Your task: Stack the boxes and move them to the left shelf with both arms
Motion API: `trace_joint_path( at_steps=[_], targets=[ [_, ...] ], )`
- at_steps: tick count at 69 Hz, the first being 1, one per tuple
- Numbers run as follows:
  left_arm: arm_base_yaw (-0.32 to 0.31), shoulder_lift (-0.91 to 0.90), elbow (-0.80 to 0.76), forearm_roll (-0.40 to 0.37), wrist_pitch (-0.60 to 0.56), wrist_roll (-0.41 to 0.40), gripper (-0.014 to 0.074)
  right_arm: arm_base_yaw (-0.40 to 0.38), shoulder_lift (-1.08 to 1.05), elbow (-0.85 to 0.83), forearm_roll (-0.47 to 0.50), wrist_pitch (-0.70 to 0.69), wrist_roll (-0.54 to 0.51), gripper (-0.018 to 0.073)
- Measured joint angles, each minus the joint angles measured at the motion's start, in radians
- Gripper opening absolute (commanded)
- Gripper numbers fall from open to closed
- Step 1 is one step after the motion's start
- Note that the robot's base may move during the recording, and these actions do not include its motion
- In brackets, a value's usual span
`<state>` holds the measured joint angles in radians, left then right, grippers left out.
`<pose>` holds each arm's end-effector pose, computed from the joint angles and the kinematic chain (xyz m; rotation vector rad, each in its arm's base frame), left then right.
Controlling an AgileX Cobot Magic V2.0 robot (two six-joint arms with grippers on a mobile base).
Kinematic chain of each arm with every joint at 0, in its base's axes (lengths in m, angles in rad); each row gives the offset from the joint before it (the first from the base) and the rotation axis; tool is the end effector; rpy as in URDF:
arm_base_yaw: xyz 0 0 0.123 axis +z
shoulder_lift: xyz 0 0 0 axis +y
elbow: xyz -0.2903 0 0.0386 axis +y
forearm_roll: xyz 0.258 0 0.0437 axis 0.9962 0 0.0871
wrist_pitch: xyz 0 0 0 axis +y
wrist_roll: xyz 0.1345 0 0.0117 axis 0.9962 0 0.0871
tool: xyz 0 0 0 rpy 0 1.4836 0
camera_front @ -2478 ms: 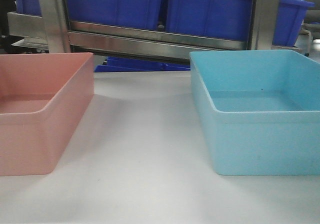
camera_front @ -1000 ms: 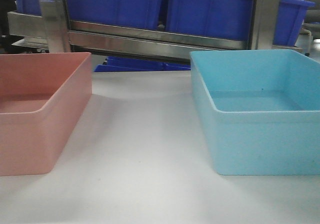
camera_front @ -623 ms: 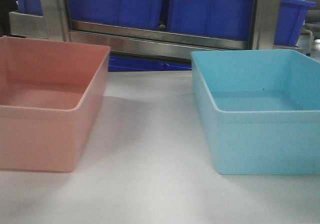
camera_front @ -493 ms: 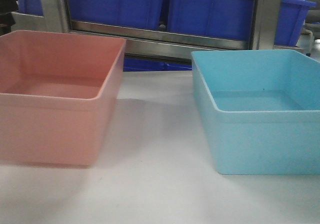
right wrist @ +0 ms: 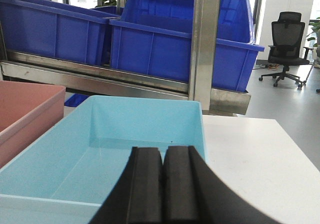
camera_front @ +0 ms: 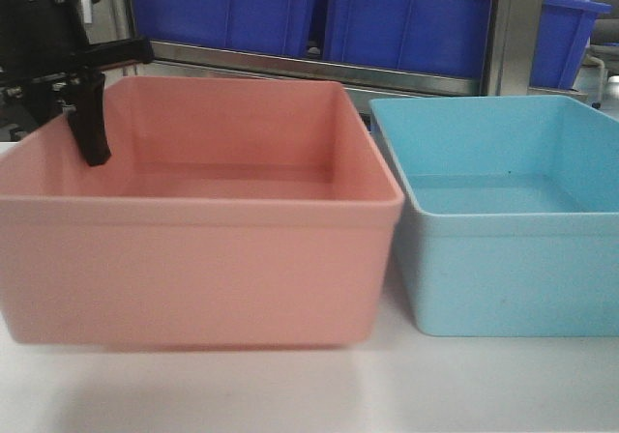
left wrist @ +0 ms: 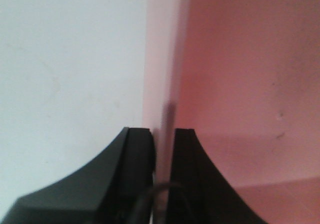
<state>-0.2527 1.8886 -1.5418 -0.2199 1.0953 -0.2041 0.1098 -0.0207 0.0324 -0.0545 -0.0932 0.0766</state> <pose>0.3948 -0.1290 0.2110 -0.0460 2.9557 -0.3706 0.0999 0.0117 0.2189 -0.0656 1.4016 0.1133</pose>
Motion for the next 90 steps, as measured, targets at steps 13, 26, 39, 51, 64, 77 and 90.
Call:
trace_joint_path(
  at_steps=[13, 26, 39, 51, 64, 77, 90],
  targets=[
    [-0.043, -0.116, 0.177, 0.002, -0.082, -0.028, -0.0006, 0.0, 0.0, 0.0, 0.0, 0.0, 0.0, 0.0049],
    [-0.078, -0.192, 0.313, -0.002, -0.127, -0.051, -0.0006, 0.0, 0.0, 0.0, 0.0, 0.0, 0.0, 0.0049],
    [-0.092, -0.21, 0.391, -0.004, -0.171, -0.055, -0.0008, 0.0, 0.0, 0.0, 0.0, 0.0, 0.0, 0.0049],
    [-0.092, -0.212, 0.391, -0.004, -0.185, -0.057, -0.001, 0.0, 0.0, 0.0, 0.0, 0.0, 0.0, 0.0049],
    [-0.092, -0.212, 0.391, -0.004, -0.194, -0.058, -0.001, 0.0, 0.0, 0.0, 0.0, 0.0, 0.0, 0.0049],
    [-0.092, -0.212, 0.392, -0.006, -0.198, -0.058, -0.001, 0.0, 0.0, 0.0, 0.0, 0.0, 0.0, 0.0049],
    [-0.12, -0.212, 0.392, -0.016, -0.222, -0.058, -0.001, 0.0, 0.0, 0.0, 0.0, 0.0, 0.0, 0.0049]
  ],
)
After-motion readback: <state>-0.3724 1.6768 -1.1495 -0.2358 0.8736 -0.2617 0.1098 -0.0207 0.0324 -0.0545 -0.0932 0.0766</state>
